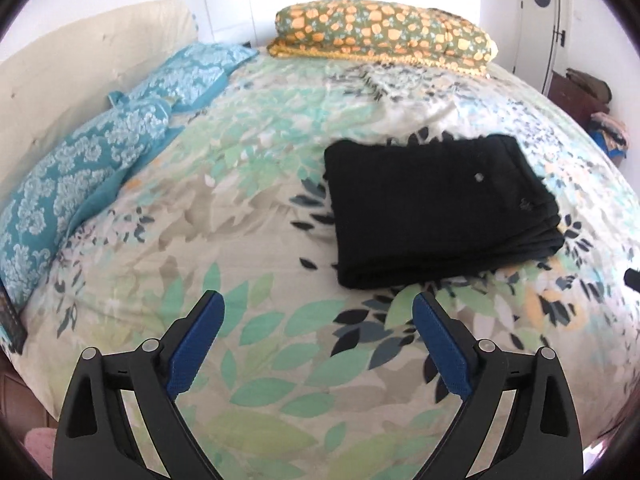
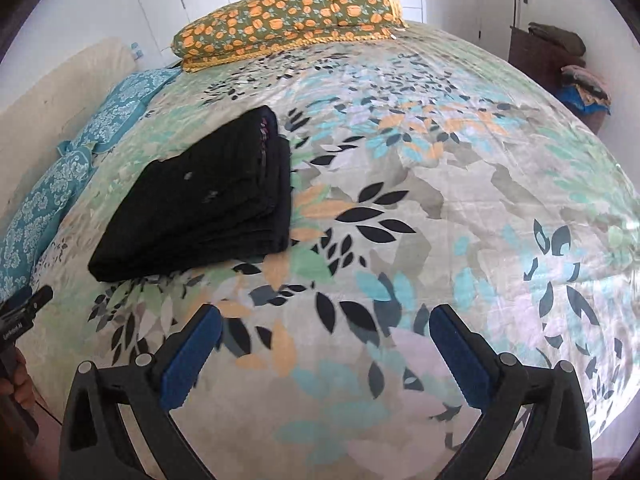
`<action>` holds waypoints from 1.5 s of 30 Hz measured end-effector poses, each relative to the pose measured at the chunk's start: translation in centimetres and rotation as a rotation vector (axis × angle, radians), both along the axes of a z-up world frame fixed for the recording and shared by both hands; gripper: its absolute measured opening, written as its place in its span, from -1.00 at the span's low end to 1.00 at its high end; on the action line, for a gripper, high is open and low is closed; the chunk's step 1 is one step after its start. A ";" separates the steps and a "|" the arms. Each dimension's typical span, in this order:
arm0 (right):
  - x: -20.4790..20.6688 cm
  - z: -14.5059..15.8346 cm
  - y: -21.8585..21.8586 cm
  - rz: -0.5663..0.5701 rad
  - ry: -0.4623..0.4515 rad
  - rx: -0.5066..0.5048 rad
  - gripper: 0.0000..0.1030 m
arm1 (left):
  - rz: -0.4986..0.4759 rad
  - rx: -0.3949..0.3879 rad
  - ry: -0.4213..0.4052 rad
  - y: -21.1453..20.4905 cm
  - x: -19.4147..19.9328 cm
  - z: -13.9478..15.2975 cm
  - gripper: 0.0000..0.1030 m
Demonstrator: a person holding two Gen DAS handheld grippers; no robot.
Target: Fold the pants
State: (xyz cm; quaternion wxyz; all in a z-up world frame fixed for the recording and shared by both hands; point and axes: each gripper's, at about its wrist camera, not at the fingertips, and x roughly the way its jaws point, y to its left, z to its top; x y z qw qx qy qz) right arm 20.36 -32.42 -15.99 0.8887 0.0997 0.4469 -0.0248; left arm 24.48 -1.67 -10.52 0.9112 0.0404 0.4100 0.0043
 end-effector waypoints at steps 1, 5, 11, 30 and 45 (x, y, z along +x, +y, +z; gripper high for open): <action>-0.3 1.1 0.9 0.018 -0.018 -0.019 1.00 | -0.004 0.004 -0.039 -0.5 -0.2 1.7 0.87; -1.3 7.2 4.8 0.082 -0.157 -0.097 1.00 | 0.000 -0.041 -0.212 -0.7 -1.5 9.2 0.97; -3.6 15.5 8.6 0.133 -0.340 -0.176 1.00 | 0.024 -0.154 -0.381 0.6 -4.9 16.7 0.99; -7.3 13.7 12.3 0.116 -0.296 -0.248 1.00 | 0.056 -0.212 -0.056 1.4 -8.4 9.1 0.99; -7.6 12.8 12.6 0.107 -0.268 -0.252 1.00 | 0.031 -0.157 -0.075 0.4 -8.7 10.1 0.99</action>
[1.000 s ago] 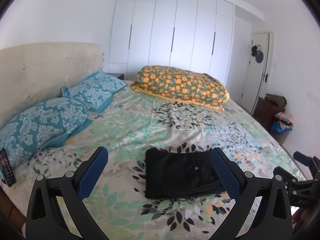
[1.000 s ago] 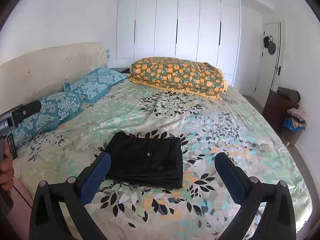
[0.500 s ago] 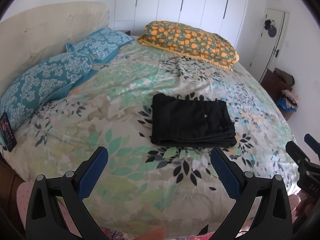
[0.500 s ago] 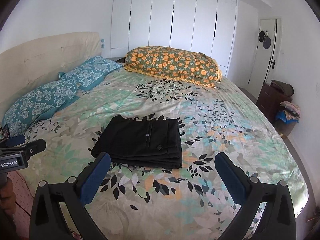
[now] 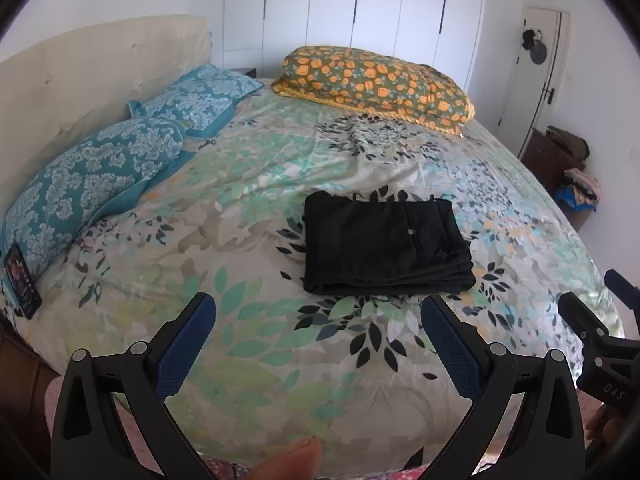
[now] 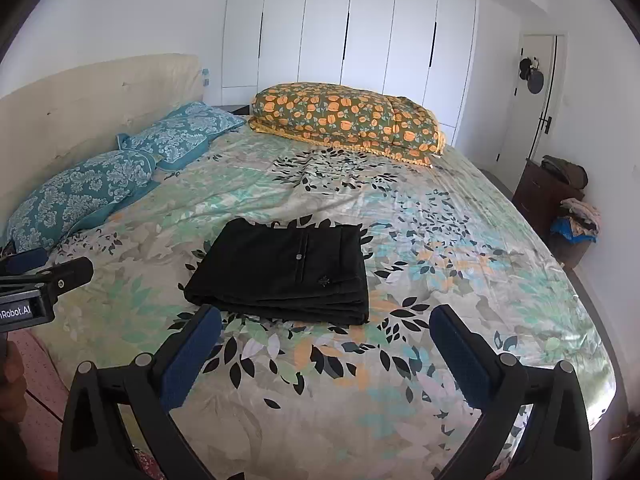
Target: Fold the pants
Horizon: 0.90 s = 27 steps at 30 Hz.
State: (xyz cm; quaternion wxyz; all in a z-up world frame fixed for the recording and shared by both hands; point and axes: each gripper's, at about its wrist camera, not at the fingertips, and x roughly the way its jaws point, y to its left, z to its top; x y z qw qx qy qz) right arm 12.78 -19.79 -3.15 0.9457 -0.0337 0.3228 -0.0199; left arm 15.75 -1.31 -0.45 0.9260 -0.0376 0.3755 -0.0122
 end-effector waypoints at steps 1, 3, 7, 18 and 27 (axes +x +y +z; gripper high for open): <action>0.1 0.0 -0.1 -0.003 0.003 0.000 1.00 | -0.001 0.010 -0.002 -0.1 0.0 0.0 0.99; 0.1 -0.1 -0.2 -0.008 0.007 0.001 1.00 | 0.003 0.056 -0.010 -0.6 0.0 0.1 0.99; 0.2 -0.3 -0.3 -0.016 0.015 -0.005 1.00 | 0.017 0.139 -0.014 -1.3 -0.1 -0.1 0.99; 0.2 -0.8 -0.2 -0.029 0.025 -0.022 1.00 | 0.022 0.119 0.038 -1.3 0.2 -1.5 0.99; 0.2 -1.5 0.2 -0.028 0.049 -0.032 1.00 | 0.017 0.135 0.080 -1.8 0.2 -2.4 0.99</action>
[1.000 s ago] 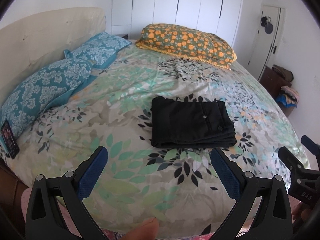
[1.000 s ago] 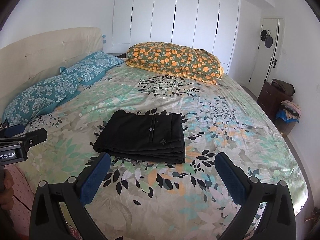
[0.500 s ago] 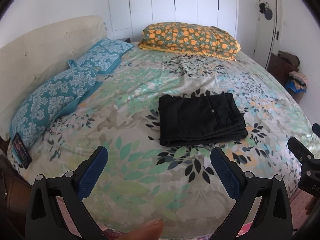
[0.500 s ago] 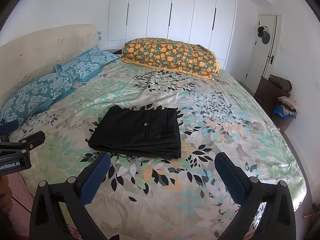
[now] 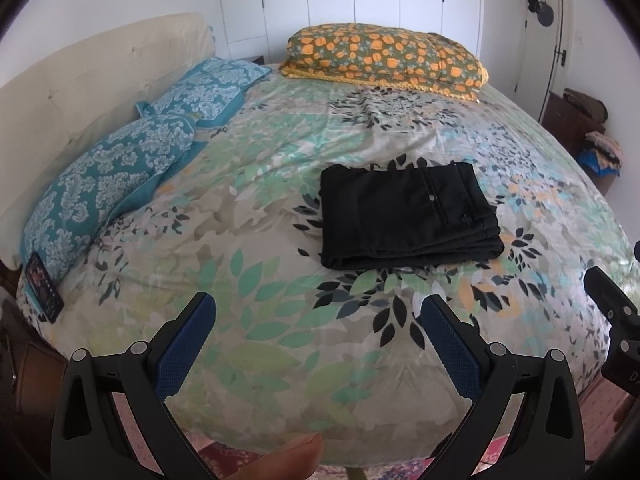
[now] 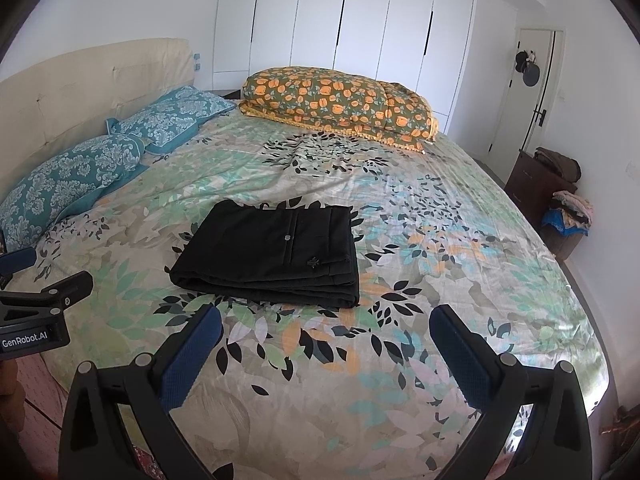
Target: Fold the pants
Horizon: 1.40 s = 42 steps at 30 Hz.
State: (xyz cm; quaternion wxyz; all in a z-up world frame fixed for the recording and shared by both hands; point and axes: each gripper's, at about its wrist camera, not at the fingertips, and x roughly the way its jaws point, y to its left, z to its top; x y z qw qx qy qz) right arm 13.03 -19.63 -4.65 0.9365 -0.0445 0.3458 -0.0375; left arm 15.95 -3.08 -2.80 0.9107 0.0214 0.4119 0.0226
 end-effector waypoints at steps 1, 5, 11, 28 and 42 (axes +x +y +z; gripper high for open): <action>0.0 0.0 0.1 0.001 -0.001 -0.002 1.00 | 0.002 0.004 0.003 0.0 0.0 -0.1 0.99; -0.1 0.1 0.3 0.005 -0.009 -0.014 1.00 | 0.000 0.001 0.005 -0.1 0.0 -0.2 0.99; 0.0 0.0 0.5 0.008 -0.004 -0.024 1.00 | 0.002 -0.012 0.024 -0.5 0.0 -0.6 0.99; 0.3 -0.8 0.5 0.011 0.022 -0.033 1.00 | -0.012 0.000 0.034 -1.0 0.2 -0.7 0.99; 0.5 -1.1 0.4 0.007 0.027 -0.035 1.00 | -0.018 -0.006 0.042 -1.1 0.2 -1.0 0.99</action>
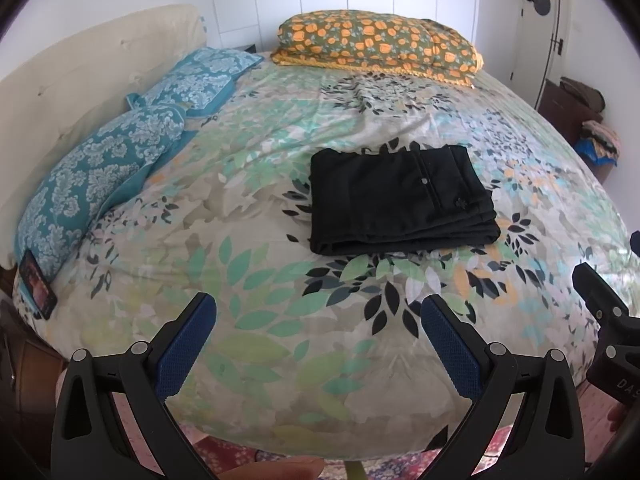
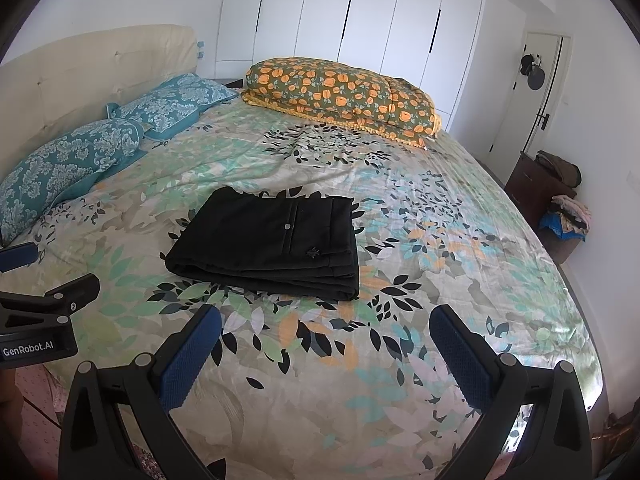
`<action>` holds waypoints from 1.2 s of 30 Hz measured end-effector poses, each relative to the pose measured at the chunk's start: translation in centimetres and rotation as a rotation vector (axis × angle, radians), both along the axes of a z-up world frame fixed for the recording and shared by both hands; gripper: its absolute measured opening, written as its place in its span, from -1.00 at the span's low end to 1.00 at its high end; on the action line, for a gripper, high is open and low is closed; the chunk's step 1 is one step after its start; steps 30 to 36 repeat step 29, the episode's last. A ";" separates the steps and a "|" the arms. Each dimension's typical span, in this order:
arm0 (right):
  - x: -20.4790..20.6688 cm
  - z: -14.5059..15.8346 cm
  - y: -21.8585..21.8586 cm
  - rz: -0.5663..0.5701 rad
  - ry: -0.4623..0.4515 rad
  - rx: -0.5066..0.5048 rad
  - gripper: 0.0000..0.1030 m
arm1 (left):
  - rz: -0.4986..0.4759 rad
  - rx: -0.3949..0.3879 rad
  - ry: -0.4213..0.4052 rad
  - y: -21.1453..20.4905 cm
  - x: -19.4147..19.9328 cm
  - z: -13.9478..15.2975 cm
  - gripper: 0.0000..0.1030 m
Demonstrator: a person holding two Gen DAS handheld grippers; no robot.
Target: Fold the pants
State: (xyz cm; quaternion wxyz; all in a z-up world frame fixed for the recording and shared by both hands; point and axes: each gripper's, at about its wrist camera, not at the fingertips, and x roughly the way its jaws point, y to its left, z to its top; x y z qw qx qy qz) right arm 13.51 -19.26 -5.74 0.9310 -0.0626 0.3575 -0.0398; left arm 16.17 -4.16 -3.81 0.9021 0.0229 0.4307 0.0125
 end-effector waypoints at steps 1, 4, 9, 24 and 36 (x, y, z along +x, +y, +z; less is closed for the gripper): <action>0.0 0.0 0.0 -0.001 0.000 0.000 1.00 | 0.001 0.001 0.000 0.0 0.0 0.0 0.99; 0.0 -0.1 0.1 -0.002 0.001 -0.002 1.00 | 0.000 0.000 -0.001 0.0 0.0 0.0 0.99; 0.0 -0.1 0.1 -0.001 0.001 -0.002 1.00 | -0.007 0.001 -0.008 -0.1 0.0 0.0 0.99; 0.0 0.0 0.1 0.000 0.001 -0.002 1.00 | -0.037 0.001 -0.022 -0.3 -0.1 0.3 0.99; 0.0 0.0 0.1 0.000 0.000 -0.001 1.00 | -0.024 -0.006 -0.033 -0.1 -0.3 0.4 0.99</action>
